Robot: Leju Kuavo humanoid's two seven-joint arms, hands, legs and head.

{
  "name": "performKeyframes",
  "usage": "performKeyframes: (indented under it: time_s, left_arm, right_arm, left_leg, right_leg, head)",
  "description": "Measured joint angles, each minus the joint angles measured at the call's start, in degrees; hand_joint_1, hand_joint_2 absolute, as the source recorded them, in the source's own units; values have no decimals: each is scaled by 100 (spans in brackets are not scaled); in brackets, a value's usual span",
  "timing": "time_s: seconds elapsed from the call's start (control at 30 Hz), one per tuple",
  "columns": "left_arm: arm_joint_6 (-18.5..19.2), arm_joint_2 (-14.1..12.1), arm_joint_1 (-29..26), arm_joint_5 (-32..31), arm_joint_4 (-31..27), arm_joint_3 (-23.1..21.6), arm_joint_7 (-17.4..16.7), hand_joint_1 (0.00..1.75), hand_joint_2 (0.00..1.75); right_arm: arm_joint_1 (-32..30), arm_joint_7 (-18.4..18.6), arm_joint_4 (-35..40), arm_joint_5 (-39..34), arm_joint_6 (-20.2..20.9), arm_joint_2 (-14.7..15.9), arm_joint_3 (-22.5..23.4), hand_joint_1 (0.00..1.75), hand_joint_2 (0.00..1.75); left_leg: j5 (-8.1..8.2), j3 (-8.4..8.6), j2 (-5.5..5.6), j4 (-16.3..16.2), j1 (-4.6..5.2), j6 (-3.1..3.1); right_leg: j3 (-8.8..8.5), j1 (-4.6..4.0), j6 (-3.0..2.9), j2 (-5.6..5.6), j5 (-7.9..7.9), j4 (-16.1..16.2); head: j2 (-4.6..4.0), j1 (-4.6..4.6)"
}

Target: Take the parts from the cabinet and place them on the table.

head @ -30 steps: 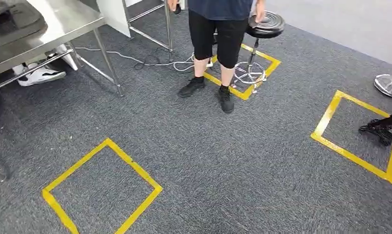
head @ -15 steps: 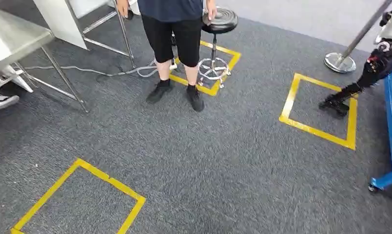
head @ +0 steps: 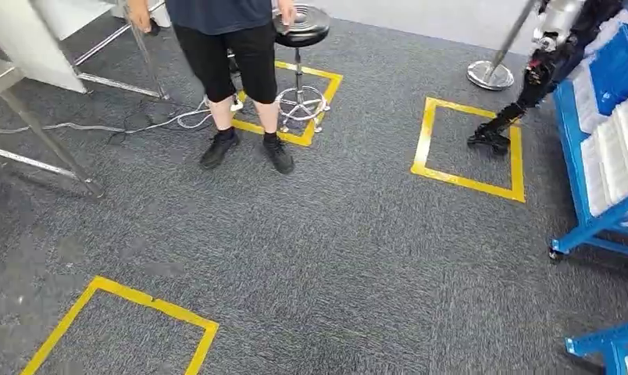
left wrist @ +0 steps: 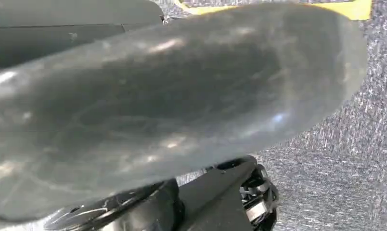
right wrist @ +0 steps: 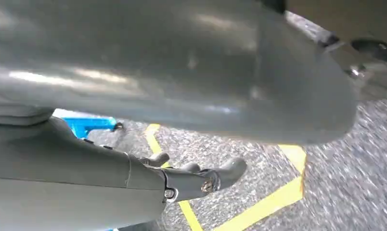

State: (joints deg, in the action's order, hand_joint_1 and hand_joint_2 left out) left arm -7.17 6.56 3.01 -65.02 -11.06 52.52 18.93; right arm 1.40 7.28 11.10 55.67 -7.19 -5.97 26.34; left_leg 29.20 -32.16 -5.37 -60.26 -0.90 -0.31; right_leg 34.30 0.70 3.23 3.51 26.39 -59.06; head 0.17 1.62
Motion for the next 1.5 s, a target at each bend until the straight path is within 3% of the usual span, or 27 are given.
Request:
performKeyframes:
  time_s: [0.1, 0.17, 0.27, 0.33, 0.37, 0.4, 0.43, 0.47, 0.6, 0.67, 0.73, 0.8, 0.87, 0.9, 0.93, 0.97, 1.1, 1.13, 1.17, 1.2, 1.27, 1.3, 1.37, 1.4, 1.43, 1.47, 1.5]
  left_arm:
    - [-4, 11, 29, -6, -2, 0, 0, 0, 0]
    - [-13, 0, 21, -24, -2, 0, 0, 0, 0]
    - [-22, -7, -1, -26, -2, 0, -4, 0, 0]
    - [-22, -4, -12, -33, -2, -2, -4, 0, 0]
    - [-26, -7, -12, -33, -2, 0, -4, 0, 0]
    - [-31, -11, -11, -31, -2, 0, -4, 0, 0]
    - [-37, -11, -16, -33, -2, 0, -4, 0, 0]
    - [-35, -9, -15, -35, 4, -2, -9, 0, 0]
    - [-46, -13, 3, -37, 0, 0, -15, 0, 0]
    - [-52, -9, 19, -41, -2, 0, -13, 0, 0]
    - [-52, -11, -2, -39, -2, 0, -22, 0, 0]
    - [-52, -11, -10, -41, -2, 0, -39, 0, 0]
    - [-52, -9, -5, -41, -2, 0, -39, 0, 0]
    - [-52, -7, -2, -41, -2, 0, -39, 0, 0]
    - [-52, -7, -1, -41, -2, 0, -39, 0, 0]
    - [-55, -11, -5, -46, -4, 0, -39, 0, 0]
    - [-59, -7, 22, -52, -4, 0, -44, 0, 0]
    - [-61, -4, 24, -59, -4, 0, -42, 0, 0]
    - [-61, -7, 21, -61, -2, 0, -39, 0, 0]
    - [-61, -7, 4, -61, -2, 0, -39, 0, 0]
    - [-61, -7, -19, -63, -2, 0, -39, 0, 0]
    - [-61, -7, -30, -68, -2, 2, -39, 0, 0]
    - [-61, -4, -39, -68, -2, 0, -39, 0, 0]
    - [-61, -4, -37, -68, -2, 0, -39, 0, 0]
    - [-61, -7, -36, -68, -2, 0, -39, 0, 0]
    - [-61, -7, -43, -68, 0, 0, -39, 0, 0]
    - [-63, 0, -44, -68, 0, 0, -39, 0, 0]
  right_arm:
    - [-22, 0, 0, 2, 0, 4, 2, 0, 0]
    - [-51, 9, -2, 2, 0, 7, 4, 0, 0]
    - [-37, 9, -2, 2, 7, -9, 4, 0, 0]
    - [-43, 9, -2, 2, 9, -13, 4, 0, 0]
    - [-47, 9, -2, 2, 9, -13, 4, 0, 0]
    - [-45, 9, -2, 2, 9, -15, 4, 0, 0]
    - [-48, 9, -2, 2, 11, -15, 4, 0, 0]
    - [-38, 9, -2, 4, 11, -11, 4, 0, 0]
    - [-64, 15, -4, 7, 11, -11, 4, 0, 0]
    - [-65, 24, -4, 13, 11, -11, 4, 0, 0]
    - [-35, 24, -4, 13, 13, -24, 4, 0, 0]
    - [-40, 24, -4, 17, 13, -31, 4, 0, 0]
    - [-61, 33, -4, 20, 13, -28, 7, 0, 0]
    - [-61, 33, -4, 26, 13, -26, 7, 0, 0]
    - [-49, 37, -4, 39, 13, -24, 7, 0, 0]
    - [-24, 37, -4, 39, 13, -31, 7, 0, 0]
    - [-36, 37, -7, 46, 15, -33, 18, 0, 0]
    - [-39, 39, -4, 46, 15, -31, 20, 0, 0]
    - [-41, 44, -6, 46, 15, -29, 22, 0, 0]
    - [-45, 46, -5, 46, 15, -26, 24, 0, 0]
    - [-19, 46, -4, 46, 26, -37, 22, 0, 0]
    - [-21, 46, -6, 46, 33, -39, 24, 0, 0]
    - [-32, 46, -7, 46, 35, -39, 26, 0, 0]
    - [-39, 46, -7, 46, 35, -37, 26, 0, 0]
    - [-38, 46, -7, 46, 35, -39, 26, 0, 0]
    - [-36, 46, -7, 46, 35, -39, 26, 0, 0]
    - [-19, 46, -6, 48, 35, -37, 26, 0, 0]
  left_leg:
    - [12, 103, -125, 76, -33, -124]
    - [313, -15, 351, -325, -64, -132]
    - [829, -626, 554, -1541, -63, -152]
    - [579, -612, 559, -1390, -69, -147]
    - [270, -415, 571, -930, -85, -149]
    - [-5, -189, 656, -422, -111, -161]
    - [-52, -14, 962, -64, -157, -176]
    - [-30, -27, 1059, -20, -118, -161]
    - [-85, -41, 795, -3, -83, 25]
    - [-103, -38, 671, 27, -73, 137]
    - [-91, -48, 492, 27, -42, 161]
    - [-86, -55, 330, 27, -26, 166]
    - [-79, -49, 192, 26, -24, 160]
    - [-72, -42, 126, 27, -26, 149]
    - [-61, -26, 67, 26, -26, 129]
    - [-32, -19, 23, 19, 31, 86]
    - [0, 127, -226, 110, 7, -79]
    - [37, 123, -81, 46, -43, -119]
    - [178, 78, 221, -117, -41, -117]
    - [386, -55, 378, -433, -41, -110]
    - [813, -524, 545, -1387, -36, -123]
    - [859, -696, 563, -1671, -39, -129]
    - [558, -666, 562, -1447, -48, -129]
    - [213, -452, 585, -918, -76, -131]
    - [-44, -251, 708, -433, -115, -143]
    - [-132, -142, 1022, -114, -168, -158]
    - [-109, -121, 1046, -32, -151, -142]
  right_leg:
    - [-105, 37, -148, -200, -105, 102]
    - [-131, 95, -209, -290, -134, 134]
    - [-130, 54, -241, -517, -124, 125]
    - [-142, 51, -236, -688, -120, 113]
    - [-149, 59, -233, -784, -118, 98]
    - [-145, 66, -221, -865, -109, 75]
    - [-123, 71, -178, -931, -84, 37]
    - [-77, 10, -139, -975, -67, -13]
    - [34, 44, -12, -1143, -123, 64]
    - [221, 27, -43, -562, 71, -320]
    - [711, 35, -96, -424, 480, -1254]
    - [1002, 49, -59, -405, 627, -1829]
    - [730, 49, 37, -371, 404, -1333]
    - [399, 48, 86, -288, 210, -741]
    - [69, 41, 100, -71, 73, -191]
    - [-21, 5, 47, 181, 34, -7]
    - [31, -46, -133, -99, -64, 43]
    - [-88, 106, -188, -187, -102, 97]
    - [-102, 75, -203, -240, -97, 112]
    - [-110, 74, -257, -270, -115, 106]
    - [-113, 47, -283, -453, -117, 103]
    - [-117, 38, -287, -544, -115, 101]
    - [-136, 36, -285, -721, -112, 95]
    - [-152, 43, -282, -832, -110, 88]
    - [-158, 45, -257, -916, -94, 74]
    - [-125, 43, -235, -965, -84, 57]
    - [-80, -20, -187, -1043, -54, -25]
  head:
    - [-2, -11]
    - [-2, 37]
    - [-2, 48]
    - [-2, 46]
    - [-2, 46]
    - [-2, 46]
    - [-2, 46]
    - [-2, 65]
    - [-2, 54]
    - [-2, 28]
    - [-2, 19]
    - [-2, 17]
    - [-2, 13]
    - [-2, 13]
    - [-2, 6]
    - [-2, 4]
    - [-2, 19]
    - [-2, 30]
    - [-2, 55]
    - [-2, 70]
    - [-2, 65]
    - [-2, 67]
    - [-2, 67]
    - [-2, 67]
    - [-2, 67]
    - [-2, 65]
    - [-2, 52]
